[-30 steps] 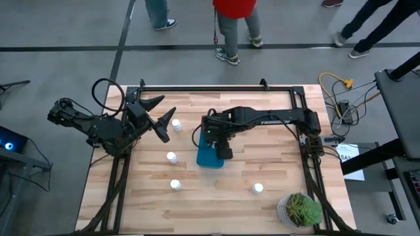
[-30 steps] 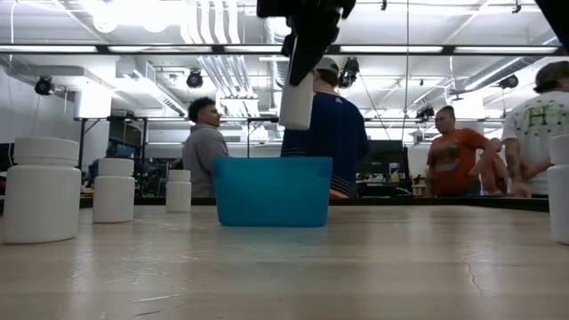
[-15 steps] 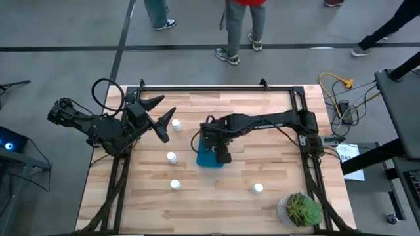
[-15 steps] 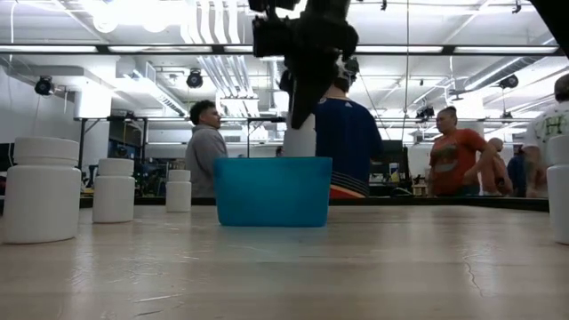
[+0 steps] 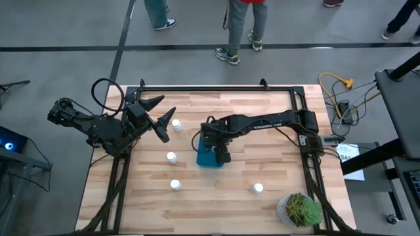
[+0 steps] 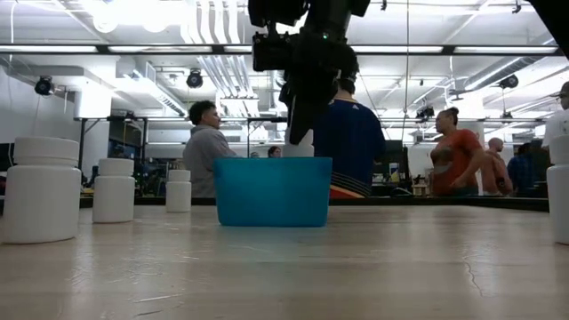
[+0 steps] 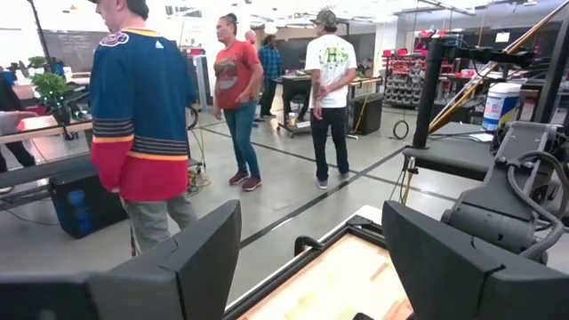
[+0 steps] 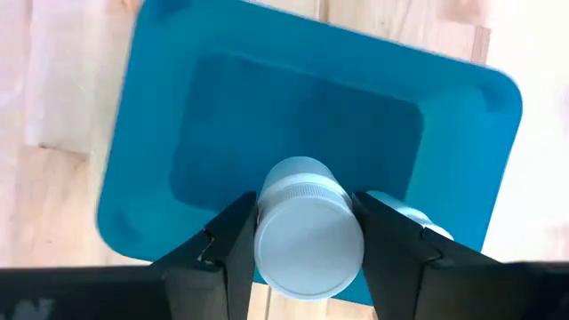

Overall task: Pick and place pill bottles into a basket
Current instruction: Put the white medicine bottle into the container

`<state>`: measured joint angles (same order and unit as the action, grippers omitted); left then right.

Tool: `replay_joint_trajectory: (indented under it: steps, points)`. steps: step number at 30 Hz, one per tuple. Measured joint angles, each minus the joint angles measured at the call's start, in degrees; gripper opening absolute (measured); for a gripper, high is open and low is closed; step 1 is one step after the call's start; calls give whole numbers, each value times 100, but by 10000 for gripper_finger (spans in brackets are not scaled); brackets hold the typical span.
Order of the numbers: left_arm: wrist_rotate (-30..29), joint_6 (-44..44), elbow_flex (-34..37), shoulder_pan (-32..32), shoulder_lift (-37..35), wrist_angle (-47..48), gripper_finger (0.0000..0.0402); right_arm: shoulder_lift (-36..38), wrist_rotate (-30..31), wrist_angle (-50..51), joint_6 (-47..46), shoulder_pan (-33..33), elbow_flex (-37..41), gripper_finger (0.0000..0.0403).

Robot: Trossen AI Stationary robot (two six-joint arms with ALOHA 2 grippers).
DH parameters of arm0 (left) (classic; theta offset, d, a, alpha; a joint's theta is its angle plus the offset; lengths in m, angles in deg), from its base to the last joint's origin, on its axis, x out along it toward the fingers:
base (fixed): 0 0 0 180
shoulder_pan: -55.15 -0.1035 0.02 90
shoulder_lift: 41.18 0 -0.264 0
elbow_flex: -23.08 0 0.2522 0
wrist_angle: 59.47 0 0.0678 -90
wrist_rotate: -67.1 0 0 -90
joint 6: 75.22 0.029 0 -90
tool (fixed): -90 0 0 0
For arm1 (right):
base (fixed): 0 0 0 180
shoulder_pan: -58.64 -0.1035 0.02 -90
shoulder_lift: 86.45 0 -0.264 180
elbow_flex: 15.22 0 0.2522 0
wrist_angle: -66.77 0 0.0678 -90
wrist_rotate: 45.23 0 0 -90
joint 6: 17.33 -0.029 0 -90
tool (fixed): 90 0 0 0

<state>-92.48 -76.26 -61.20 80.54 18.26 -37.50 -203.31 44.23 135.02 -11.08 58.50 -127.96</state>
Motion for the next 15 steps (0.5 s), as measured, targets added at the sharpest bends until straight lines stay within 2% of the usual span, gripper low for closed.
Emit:
replay_joint_trajectory:
  steps: [15]
  points:
    - [0,0,0,0,11,-2,256,2,-143,-452,-126,42,679,149]
